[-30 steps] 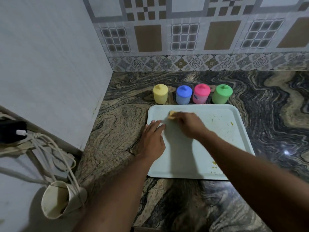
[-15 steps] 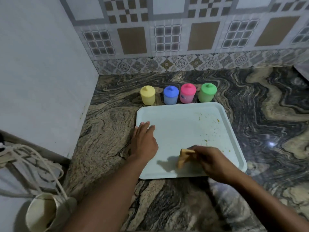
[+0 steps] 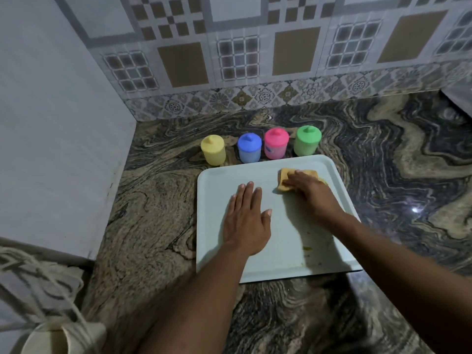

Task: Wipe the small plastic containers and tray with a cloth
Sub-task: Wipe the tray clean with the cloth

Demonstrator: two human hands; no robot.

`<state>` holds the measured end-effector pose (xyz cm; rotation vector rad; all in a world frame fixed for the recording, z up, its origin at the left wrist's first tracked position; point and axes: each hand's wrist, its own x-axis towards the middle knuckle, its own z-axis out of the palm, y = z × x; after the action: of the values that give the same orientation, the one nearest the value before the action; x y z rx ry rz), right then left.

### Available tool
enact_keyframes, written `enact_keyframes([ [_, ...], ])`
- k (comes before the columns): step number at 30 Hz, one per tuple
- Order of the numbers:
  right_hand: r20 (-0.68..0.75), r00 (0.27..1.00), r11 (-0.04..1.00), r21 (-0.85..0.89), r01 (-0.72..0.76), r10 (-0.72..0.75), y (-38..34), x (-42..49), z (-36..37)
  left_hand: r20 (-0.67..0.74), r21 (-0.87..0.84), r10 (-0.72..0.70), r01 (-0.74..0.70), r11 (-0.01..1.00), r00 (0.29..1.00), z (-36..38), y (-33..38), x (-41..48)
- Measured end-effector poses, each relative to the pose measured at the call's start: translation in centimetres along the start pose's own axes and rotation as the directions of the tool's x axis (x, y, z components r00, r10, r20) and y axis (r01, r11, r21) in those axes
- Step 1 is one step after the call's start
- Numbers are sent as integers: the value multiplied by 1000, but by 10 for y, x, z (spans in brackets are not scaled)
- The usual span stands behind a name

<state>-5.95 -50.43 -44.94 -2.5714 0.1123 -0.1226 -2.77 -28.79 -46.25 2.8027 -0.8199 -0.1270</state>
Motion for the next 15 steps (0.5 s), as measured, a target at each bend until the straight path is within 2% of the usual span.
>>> enact_keyframes([
  [5,61,993,984,153,91,-102,-21,-88,10,-3,-23,8,-8,1000,1000,0,-1,-1],
  [10,96,990,970,228,82,-106,-37,-156,9,-10,-21,11,-11,1000,1000,2,-2,0],
  [12,156,987,969,245,10,-50,-41,-162,-3,-16,-22,10,-10,1000,1000,3,-2,0],
  [15,323,946,973,214,-88,14,-35,-141,-36,-25,-20,6,-6,1000,1000,4,-1,0],
])
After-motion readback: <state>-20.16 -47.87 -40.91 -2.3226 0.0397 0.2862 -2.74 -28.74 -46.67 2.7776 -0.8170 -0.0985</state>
